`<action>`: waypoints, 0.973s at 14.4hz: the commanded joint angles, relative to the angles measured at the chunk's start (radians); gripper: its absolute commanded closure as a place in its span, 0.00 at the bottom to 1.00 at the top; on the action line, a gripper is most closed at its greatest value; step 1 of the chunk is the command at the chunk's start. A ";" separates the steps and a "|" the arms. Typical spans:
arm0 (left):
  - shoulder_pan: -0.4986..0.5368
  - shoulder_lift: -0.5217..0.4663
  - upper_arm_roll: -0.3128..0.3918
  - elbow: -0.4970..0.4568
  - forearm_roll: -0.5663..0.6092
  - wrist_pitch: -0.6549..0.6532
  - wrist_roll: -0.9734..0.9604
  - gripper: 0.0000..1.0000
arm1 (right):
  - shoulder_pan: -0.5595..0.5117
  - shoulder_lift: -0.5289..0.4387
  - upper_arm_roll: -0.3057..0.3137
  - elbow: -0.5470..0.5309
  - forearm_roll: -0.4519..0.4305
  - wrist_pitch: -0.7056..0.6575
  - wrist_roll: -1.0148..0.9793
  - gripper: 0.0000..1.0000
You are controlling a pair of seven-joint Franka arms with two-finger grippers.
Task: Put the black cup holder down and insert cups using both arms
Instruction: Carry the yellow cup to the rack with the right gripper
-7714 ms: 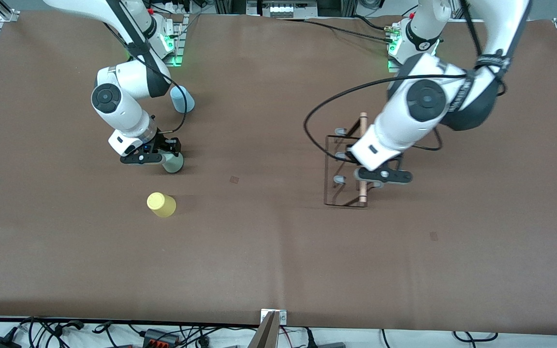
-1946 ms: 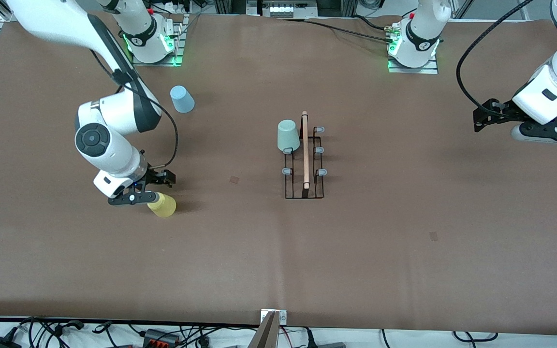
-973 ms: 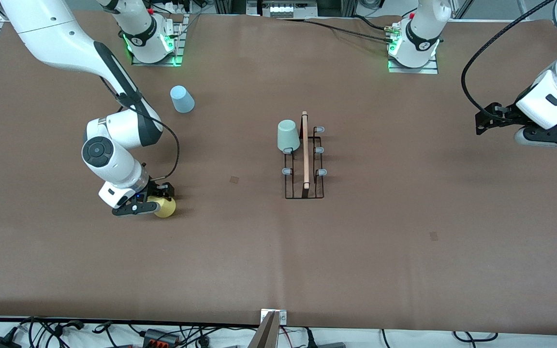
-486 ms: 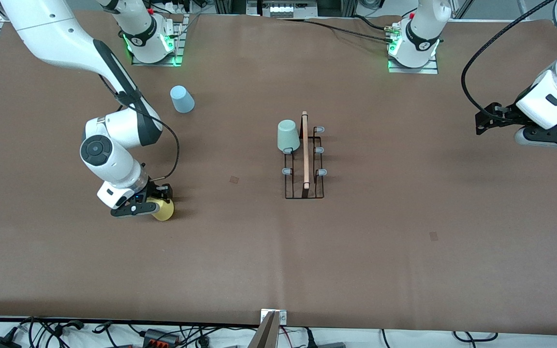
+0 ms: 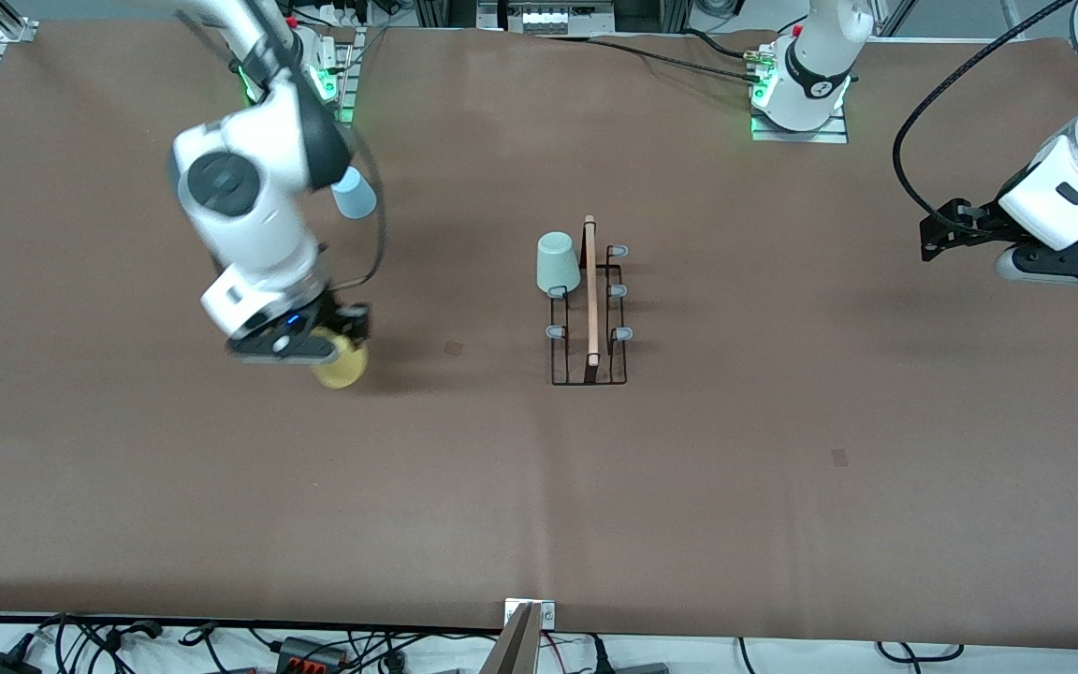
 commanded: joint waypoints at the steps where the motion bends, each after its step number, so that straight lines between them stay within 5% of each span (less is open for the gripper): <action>1: 0.004 0.004 0.002 0.011 -0.023 -0.005 0.016 0.00 | 0.127 0.051 -0.011 0.095 0.073 -0.021 0.183 0.81; 6: 0.004 0.004 0.004 0.011 -0.023 -0.008 0.016 0.00 | 0.290 0.229 -0.020 0.327 0.044 -0.012 0.478 0.81; 14: 0.004 0.004 0.004 0.011 -0.023 -0.010 0.018 0.00 | 0.358 0.303 -0.020 0.332 0.033 0.080 0.575 0.81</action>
